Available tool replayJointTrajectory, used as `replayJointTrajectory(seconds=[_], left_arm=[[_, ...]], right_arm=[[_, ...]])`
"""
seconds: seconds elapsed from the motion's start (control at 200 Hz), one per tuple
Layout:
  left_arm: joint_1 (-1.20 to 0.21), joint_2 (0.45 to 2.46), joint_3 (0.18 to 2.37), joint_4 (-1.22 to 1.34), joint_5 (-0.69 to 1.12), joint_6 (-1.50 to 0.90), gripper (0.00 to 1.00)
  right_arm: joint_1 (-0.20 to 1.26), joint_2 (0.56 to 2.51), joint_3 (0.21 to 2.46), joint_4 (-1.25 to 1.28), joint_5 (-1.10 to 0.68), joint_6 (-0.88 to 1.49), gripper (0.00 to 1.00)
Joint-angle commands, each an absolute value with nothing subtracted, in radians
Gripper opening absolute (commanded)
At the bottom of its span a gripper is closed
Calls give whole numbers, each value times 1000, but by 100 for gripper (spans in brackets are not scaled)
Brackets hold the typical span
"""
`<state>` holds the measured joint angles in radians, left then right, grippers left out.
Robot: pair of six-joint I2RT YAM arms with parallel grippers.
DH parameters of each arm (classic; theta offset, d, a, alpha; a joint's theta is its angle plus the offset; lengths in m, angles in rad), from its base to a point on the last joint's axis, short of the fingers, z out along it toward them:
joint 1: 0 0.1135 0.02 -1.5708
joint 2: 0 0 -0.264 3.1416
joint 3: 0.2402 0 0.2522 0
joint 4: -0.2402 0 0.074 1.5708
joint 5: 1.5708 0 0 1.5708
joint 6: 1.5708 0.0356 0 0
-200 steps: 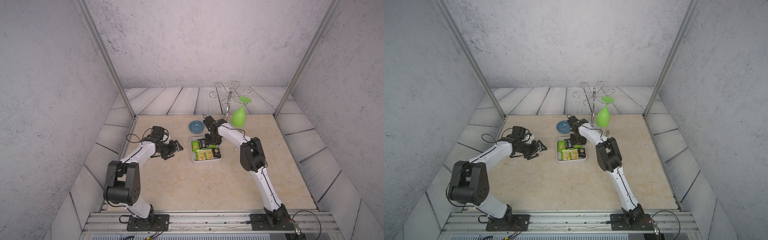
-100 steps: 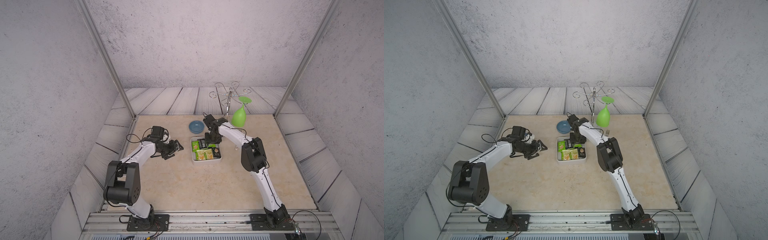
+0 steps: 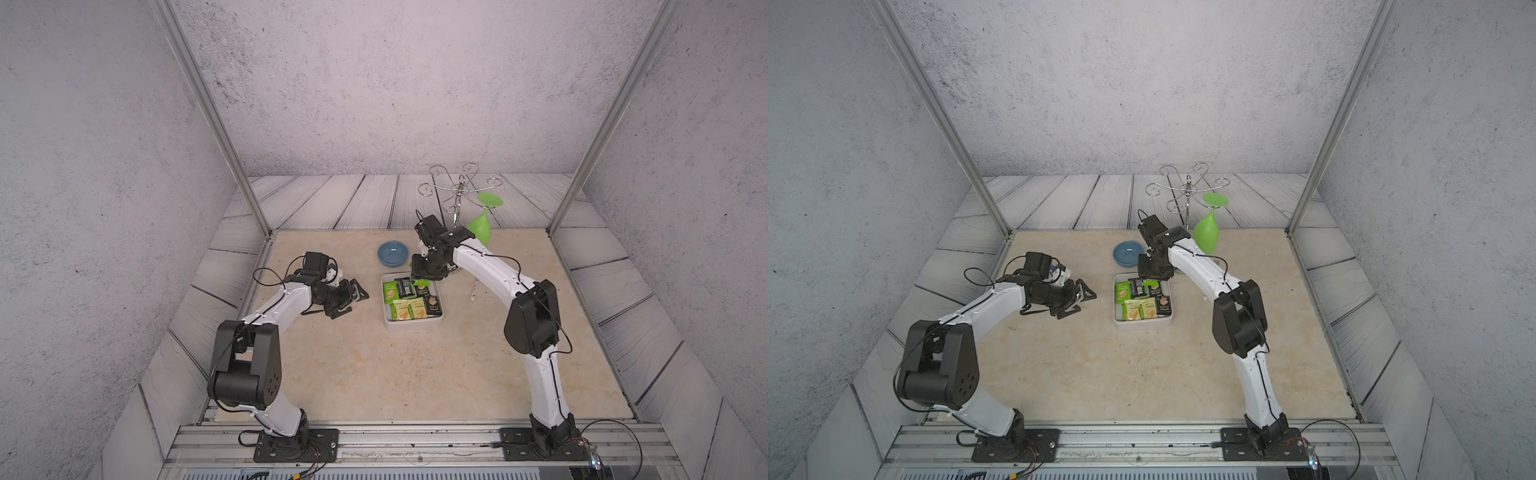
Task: Take the cookies out of the storage box
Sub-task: Pick up the cookie from the storage box, then place the cookie at the center of the board.
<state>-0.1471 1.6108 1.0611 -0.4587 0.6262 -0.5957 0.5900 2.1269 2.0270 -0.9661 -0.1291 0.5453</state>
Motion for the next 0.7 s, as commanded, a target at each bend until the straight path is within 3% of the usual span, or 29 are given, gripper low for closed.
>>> replayJointTrajectory(seconds=[0.0,0.696], left_arm=[[-155,1609,1051,-458,641,-596,79],[-221,1552,1036,-576,564,-503,79]], right_arm=[[593,2040,1943,-966,-144,532,45],[560,1631,1293,-913,74,505,46]])
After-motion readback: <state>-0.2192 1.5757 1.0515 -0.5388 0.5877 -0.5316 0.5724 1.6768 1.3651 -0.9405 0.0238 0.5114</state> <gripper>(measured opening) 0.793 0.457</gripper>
